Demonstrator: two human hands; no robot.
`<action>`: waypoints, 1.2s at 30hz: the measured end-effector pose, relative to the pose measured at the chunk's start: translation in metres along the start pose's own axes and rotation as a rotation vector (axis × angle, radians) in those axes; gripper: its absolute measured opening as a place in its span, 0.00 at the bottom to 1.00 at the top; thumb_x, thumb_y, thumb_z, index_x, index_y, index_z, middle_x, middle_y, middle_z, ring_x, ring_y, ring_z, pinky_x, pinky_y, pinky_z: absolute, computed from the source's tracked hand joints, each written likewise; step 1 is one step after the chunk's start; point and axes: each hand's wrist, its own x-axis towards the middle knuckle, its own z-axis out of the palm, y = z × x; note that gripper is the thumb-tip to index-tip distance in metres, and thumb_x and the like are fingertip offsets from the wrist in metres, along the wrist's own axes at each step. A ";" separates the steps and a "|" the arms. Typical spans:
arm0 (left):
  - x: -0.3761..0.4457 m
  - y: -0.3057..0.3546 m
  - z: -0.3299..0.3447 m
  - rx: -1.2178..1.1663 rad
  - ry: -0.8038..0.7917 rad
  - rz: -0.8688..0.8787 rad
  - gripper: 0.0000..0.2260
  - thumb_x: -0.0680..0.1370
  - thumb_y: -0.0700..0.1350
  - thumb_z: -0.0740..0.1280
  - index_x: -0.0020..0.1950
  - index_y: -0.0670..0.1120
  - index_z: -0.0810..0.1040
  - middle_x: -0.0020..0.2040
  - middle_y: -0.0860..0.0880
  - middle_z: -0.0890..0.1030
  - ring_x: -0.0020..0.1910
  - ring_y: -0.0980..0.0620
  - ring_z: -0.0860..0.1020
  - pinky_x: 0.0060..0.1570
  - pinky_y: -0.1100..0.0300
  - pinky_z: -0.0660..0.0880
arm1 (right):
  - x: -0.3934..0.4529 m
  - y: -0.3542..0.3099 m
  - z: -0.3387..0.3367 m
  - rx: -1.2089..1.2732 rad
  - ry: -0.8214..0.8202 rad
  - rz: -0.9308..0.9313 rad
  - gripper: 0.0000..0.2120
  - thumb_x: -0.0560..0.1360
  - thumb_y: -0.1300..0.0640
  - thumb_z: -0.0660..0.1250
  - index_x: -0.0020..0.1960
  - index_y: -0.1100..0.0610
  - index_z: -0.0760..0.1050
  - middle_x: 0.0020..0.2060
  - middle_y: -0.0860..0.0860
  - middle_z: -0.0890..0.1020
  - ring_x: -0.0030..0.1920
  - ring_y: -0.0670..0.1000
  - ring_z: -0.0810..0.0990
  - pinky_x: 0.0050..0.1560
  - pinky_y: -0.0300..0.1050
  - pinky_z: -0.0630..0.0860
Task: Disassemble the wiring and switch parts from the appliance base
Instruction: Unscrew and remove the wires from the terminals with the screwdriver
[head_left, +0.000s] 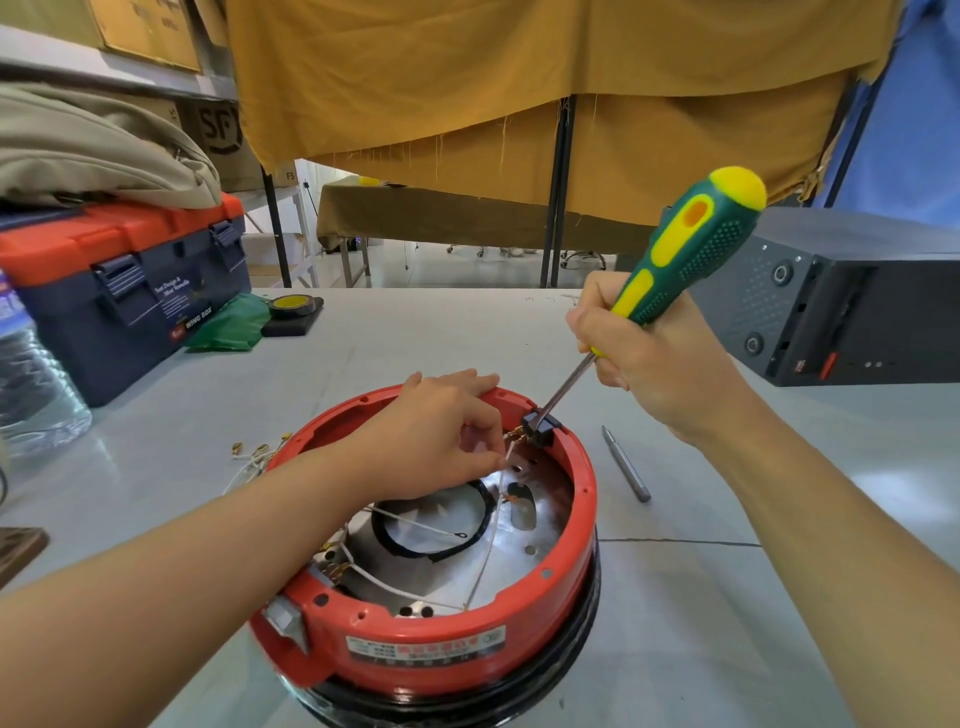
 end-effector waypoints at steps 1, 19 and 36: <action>0.000 0.001 -0.001 0.009 -0.009 -0.004 0.08 0.74 0.50 0.69 0.35 0.57 0.74 0.75 0.49 0.63 0.76 0.55 0.55 0.72 0.41 0.53 | 0.001 -0.003 0.002 -0.041 -0.030 -0.036 0.12 0.70 0.57 0.63 0.29 0.57 0.65 0.22 0.43 0.66 0.23 0.43 0.65 0.26 0.32 0.62; 0.000 0.002 0.003 0.025 0.026 0.020 0.06 0.75 0.50 0.68 0.40 0.49 0.80 0.75 0.45 0.64 0.76 0.54 0.55 0.72 0.45 0.53 | 0.023 -0.012 0.012 -0.108 -0.211 0.008 0.21 0.74 0.65 0.62 0.26 0.50 0.64 0.23 0.43 0.67 0.22 0.41 0.64 0.25 0.30 0.62; 0.001 0.001 0.003 -0.034 0.051 0.074 0.09 0.74 0.48 0.70 0.33 0.50 0.76 0.68 0.45 0.74 0.74 0.60 0.58 0.57 0.69 0.57 | 0.000 0.013 -0.006 0.237 0.118 0.065 0.12 0.67 0.61 0.60 0.31 0.62 0.58 0.25 0.51 0.66 0.22 0.44 0.58 0.24 0.34 0.56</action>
